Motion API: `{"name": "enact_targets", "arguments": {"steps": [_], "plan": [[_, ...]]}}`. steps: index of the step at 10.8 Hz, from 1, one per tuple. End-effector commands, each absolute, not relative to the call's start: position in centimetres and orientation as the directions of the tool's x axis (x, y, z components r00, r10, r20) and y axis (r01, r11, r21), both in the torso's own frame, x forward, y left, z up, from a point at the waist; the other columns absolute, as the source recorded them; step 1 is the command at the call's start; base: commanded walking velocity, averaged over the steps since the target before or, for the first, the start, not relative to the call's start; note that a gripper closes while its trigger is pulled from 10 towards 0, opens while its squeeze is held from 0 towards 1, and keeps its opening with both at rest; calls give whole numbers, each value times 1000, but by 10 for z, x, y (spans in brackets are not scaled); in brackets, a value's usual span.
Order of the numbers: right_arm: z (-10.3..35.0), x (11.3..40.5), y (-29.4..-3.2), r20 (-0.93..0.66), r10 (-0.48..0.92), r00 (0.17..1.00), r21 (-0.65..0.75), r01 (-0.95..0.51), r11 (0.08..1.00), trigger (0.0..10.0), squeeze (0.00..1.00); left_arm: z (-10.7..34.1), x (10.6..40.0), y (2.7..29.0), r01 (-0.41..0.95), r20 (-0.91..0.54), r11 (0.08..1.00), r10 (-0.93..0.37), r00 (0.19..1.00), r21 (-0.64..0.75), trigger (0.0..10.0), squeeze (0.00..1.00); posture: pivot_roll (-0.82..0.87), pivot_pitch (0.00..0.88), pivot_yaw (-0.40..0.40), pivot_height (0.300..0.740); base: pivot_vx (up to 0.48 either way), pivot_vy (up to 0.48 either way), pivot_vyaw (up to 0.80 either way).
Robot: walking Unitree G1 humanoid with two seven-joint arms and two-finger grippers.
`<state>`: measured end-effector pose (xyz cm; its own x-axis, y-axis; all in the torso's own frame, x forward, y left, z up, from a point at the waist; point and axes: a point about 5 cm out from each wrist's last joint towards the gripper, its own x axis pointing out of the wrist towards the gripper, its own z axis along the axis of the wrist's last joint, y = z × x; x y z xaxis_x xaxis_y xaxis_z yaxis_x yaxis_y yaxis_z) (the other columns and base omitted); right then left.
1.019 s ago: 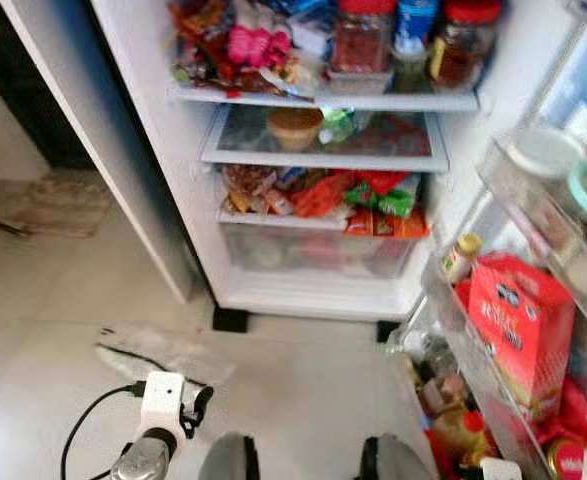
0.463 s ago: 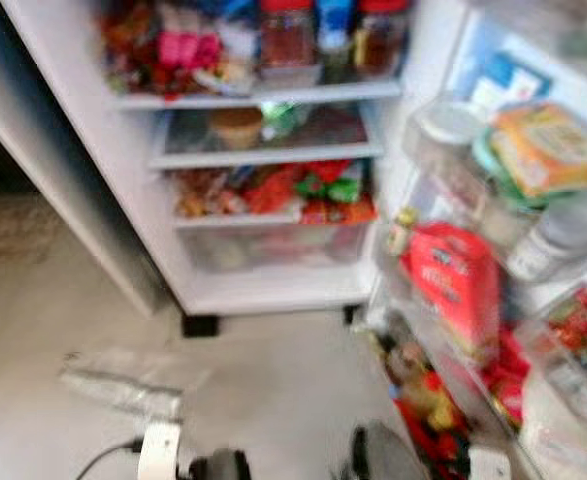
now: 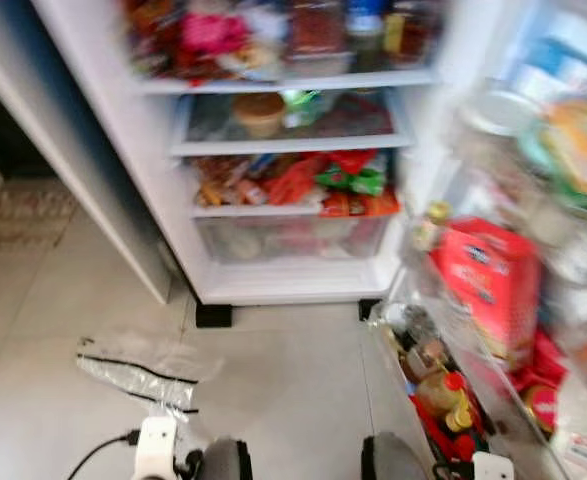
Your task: Restocking fridge
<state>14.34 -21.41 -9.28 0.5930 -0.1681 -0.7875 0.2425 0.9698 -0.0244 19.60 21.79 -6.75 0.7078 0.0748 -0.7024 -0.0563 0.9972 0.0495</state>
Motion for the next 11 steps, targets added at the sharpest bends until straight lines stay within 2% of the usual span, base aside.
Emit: {"name": "enact_targets", "arguments": {"steps": [1,3,11], "plan": [[-106,127,-162,-844,15,536,102,134,986,10000,0,-76,181,219,-70,-738,996,86,669,53,10000,0,-9,167,66,635,0,0,0],[-106,127,-163,-844,13,536,101,135,986,10000,0,-76,181,218,-77,-743,996,91,663,53,10000,0,-10,172,64,635,0,0,0],[-105,129,-164,-842,8,539,98,139,985,10000,0,-77,179,221,-90,-748,994,100,656,54,10000,0,-10,176,61,635,0,480,0]]}}
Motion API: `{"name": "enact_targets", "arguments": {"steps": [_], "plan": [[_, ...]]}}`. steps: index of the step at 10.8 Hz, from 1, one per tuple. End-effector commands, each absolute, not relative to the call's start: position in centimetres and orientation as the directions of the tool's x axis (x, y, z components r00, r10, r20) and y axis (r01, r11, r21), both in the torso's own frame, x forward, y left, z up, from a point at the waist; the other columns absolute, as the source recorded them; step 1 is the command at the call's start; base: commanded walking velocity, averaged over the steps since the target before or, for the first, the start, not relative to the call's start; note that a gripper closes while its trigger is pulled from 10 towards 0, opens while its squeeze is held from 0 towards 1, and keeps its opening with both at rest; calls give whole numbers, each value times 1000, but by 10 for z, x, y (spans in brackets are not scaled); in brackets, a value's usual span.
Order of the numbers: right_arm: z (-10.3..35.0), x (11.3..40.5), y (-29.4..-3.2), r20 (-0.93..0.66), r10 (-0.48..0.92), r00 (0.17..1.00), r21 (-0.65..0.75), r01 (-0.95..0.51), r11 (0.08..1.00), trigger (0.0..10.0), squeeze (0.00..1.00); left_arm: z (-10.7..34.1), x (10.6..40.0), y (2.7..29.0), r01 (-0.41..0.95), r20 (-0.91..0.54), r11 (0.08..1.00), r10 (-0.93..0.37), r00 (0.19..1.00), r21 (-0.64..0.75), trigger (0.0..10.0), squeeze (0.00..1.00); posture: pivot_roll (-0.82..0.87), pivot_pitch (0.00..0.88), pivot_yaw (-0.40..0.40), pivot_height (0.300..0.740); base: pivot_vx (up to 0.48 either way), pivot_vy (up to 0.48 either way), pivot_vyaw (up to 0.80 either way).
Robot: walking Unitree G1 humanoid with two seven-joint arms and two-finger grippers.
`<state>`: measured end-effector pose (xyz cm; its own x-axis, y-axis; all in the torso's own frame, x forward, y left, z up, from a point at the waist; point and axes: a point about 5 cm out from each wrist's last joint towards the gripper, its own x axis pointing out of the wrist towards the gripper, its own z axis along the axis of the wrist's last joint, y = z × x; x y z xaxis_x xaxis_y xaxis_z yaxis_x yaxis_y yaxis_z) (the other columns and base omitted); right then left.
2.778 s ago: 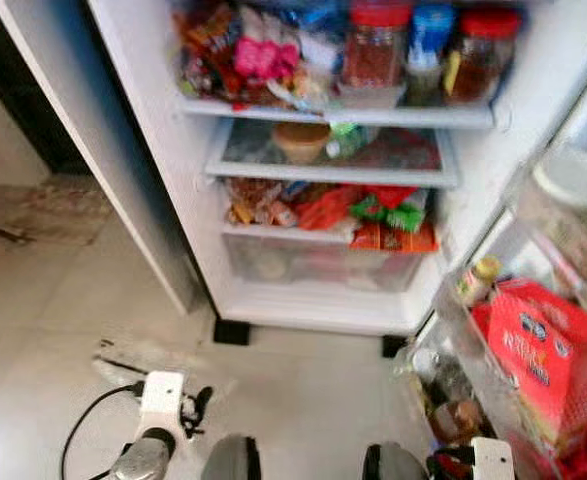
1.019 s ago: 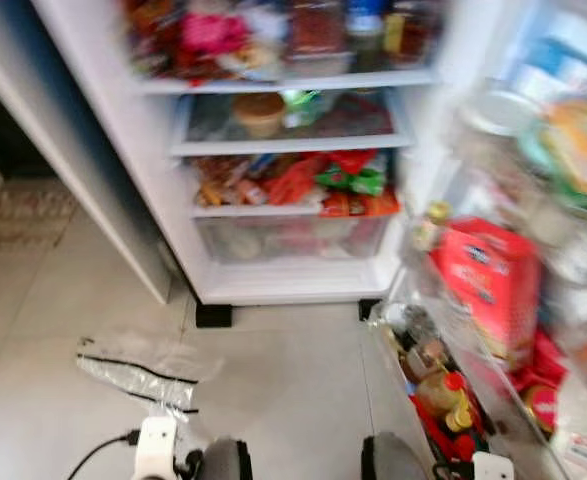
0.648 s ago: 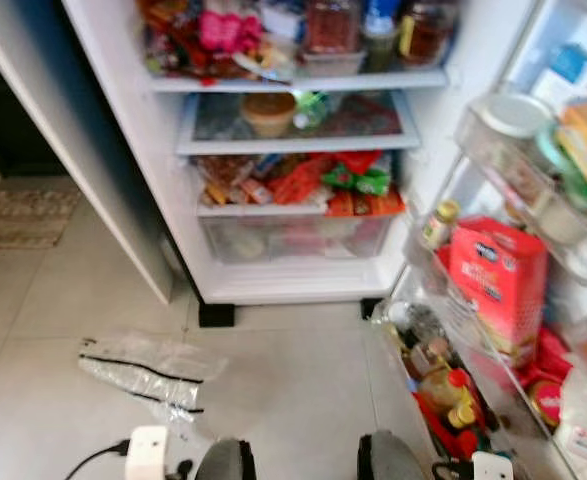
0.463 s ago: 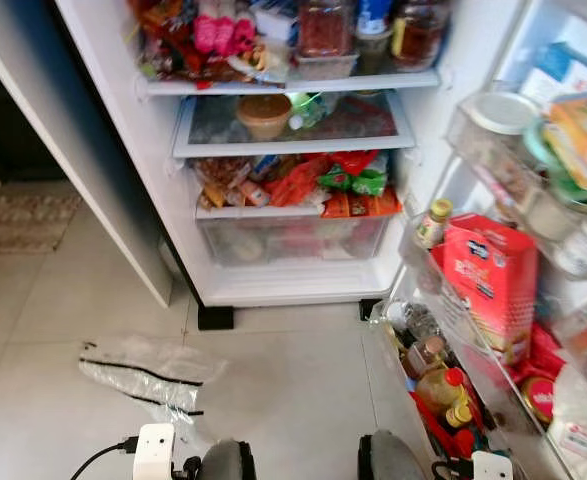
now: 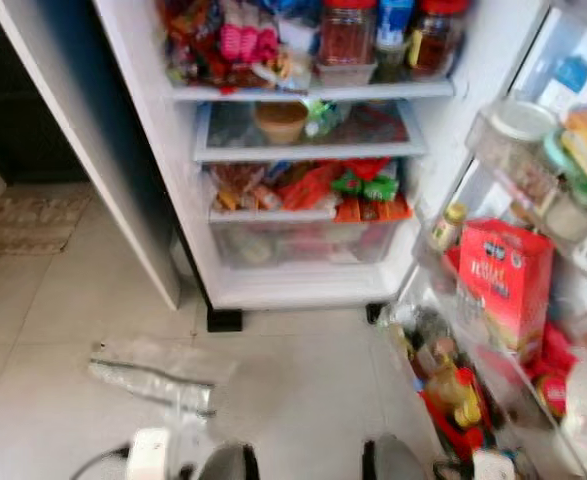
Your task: Restocking fridge
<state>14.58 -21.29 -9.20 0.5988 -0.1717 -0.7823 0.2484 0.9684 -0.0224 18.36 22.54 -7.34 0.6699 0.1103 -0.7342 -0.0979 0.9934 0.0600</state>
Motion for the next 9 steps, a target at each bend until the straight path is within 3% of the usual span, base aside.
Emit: {"name": "enact_targets", "arguments": {"steps": [1,9], "plan": [[-105,129,-164,-842,8,539,99,139,985,10000,0,-77,179,220,-89,-748,995,100,657,54,10000,0,-10,176,61,635,0,480,0],[-106,128,-165,-845,3,535,93,142,985,10000,0,-77,179,222,-89,-749,994,102,655,57,10000,0,-9,178,62,635,0,480,0]]}}
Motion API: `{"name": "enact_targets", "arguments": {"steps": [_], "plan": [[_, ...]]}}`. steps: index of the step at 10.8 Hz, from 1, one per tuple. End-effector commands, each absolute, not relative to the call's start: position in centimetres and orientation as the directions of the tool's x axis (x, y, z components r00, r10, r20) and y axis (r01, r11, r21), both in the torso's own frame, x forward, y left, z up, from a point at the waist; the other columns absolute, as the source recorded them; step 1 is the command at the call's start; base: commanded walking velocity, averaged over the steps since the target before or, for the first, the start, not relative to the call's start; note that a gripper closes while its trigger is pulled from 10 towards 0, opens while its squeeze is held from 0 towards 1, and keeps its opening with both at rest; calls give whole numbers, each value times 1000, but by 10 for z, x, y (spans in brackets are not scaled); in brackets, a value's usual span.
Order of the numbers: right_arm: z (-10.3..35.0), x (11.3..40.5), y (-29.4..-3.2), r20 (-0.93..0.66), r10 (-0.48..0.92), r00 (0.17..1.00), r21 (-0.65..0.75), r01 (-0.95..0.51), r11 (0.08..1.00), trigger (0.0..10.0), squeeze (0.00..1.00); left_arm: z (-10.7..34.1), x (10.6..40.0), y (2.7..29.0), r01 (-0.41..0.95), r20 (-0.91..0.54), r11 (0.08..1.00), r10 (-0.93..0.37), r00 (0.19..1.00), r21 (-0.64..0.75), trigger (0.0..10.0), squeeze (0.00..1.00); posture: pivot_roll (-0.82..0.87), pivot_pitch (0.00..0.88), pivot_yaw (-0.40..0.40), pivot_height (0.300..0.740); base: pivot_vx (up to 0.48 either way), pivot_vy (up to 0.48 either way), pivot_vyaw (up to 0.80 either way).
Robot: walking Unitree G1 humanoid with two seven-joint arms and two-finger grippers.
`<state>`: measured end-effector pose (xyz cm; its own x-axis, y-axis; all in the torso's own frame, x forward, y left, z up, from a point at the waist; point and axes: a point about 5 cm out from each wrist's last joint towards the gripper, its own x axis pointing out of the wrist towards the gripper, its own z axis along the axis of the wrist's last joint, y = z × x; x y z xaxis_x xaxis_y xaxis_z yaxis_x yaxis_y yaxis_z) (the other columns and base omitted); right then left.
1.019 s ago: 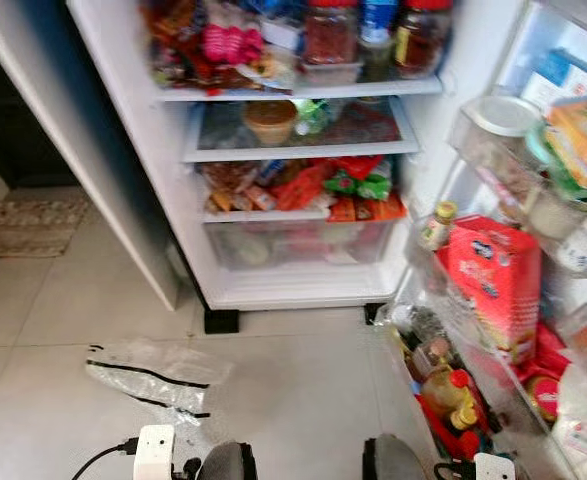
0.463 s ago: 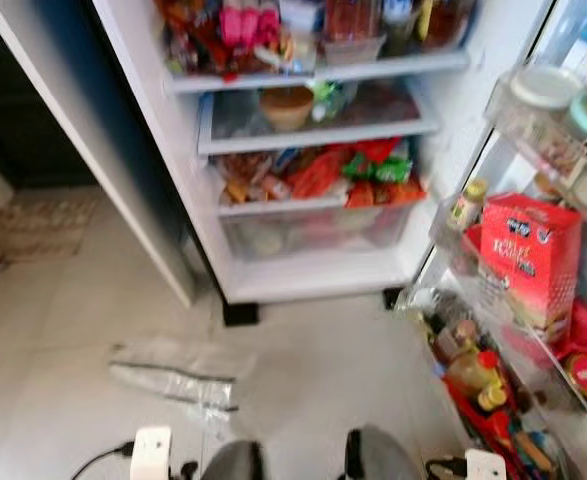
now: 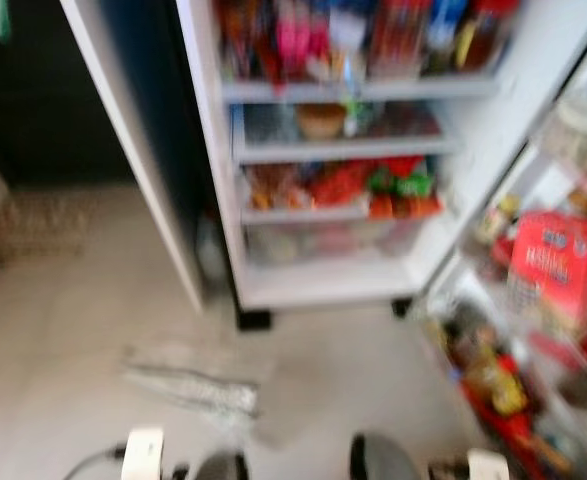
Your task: Restocking fridge
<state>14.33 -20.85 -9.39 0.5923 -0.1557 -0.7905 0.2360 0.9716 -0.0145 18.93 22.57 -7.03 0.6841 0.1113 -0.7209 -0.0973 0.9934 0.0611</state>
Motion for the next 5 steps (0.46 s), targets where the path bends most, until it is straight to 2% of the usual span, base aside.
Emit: {"name": "enact_targets", "arguments": {"steps": [1,5], "plan": [[-106,128,-165,-845,3,534,93,142,986,10000,0,-77,178,221,-89,-749,994,103,655,58,10000,0,-9,179,62,635,0,480,0],[-106,127,-165,-845,3,534,93,142,986,10000,0,-77,178,221,-90,-748,994,103,656,58,10000,0,-9,178,63,635,0,480,0]]}}
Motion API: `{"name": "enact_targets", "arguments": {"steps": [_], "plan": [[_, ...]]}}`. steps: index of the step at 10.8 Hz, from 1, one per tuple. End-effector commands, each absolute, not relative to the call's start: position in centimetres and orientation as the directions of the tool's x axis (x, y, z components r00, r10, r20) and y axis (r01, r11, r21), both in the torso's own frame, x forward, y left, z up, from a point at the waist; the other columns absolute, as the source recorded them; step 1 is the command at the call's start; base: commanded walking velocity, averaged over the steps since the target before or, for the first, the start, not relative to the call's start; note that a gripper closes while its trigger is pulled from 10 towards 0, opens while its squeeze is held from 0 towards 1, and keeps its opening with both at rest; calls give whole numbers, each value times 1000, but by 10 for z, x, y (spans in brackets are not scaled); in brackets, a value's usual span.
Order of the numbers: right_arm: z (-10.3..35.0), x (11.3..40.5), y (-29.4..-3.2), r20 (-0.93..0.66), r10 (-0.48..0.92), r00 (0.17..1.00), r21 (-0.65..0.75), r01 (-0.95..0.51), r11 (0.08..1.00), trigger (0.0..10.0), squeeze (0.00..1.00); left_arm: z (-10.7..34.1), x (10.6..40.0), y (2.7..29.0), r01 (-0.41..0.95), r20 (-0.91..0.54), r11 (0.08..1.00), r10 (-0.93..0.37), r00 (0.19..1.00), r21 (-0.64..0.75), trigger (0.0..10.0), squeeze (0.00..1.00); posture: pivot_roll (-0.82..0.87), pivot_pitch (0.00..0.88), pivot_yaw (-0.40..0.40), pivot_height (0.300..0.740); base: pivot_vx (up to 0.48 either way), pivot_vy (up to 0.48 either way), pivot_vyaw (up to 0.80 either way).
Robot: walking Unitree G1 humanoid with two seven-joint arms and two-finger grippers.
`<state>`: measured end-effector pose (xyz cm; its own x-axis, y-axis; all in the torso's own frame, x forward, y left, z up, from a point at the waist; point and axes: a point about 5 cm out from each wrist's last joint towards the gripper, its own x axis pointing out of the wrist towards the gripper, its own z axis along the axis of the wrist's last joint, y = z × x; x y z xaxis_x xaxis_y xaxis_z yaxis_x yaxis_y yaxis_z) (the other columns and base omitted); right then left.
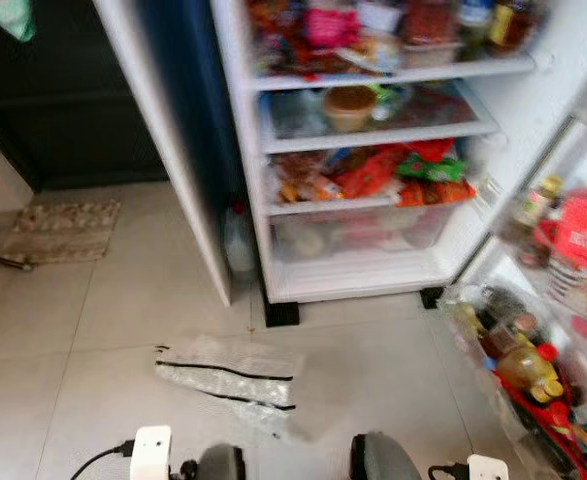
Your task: Restocking fridge
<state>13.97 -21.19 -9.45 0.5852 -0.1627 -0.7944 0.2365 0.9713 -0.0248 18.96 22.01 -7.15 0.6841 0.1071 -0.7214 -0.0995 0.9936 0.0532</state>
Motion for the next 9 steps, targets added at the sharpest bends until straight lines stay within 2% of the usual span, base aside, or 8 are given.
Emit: {"name": "enact_targets", "arguments": {"steps": [1,4,9], "plan": [[-106,127,-165,-846,2,534,91,141,986,10000,0,-77,179,221,-89,-746,994,103,657,59,10000,0,-9,178,63,635,0,480,0],[-106,127,-164,-841,-2,540,92,148,985,10000,0,-76,180,221,-83,-741,994,106,663,68,10000,0,-7,179,65,639,0,0,0],[-106,127,-164,-842,-8,539,87,150,985,10000,0,-76,181,221,-80,-740,994,104,665,68,10000,0,-6,175,66,693,0,0,0]]}}
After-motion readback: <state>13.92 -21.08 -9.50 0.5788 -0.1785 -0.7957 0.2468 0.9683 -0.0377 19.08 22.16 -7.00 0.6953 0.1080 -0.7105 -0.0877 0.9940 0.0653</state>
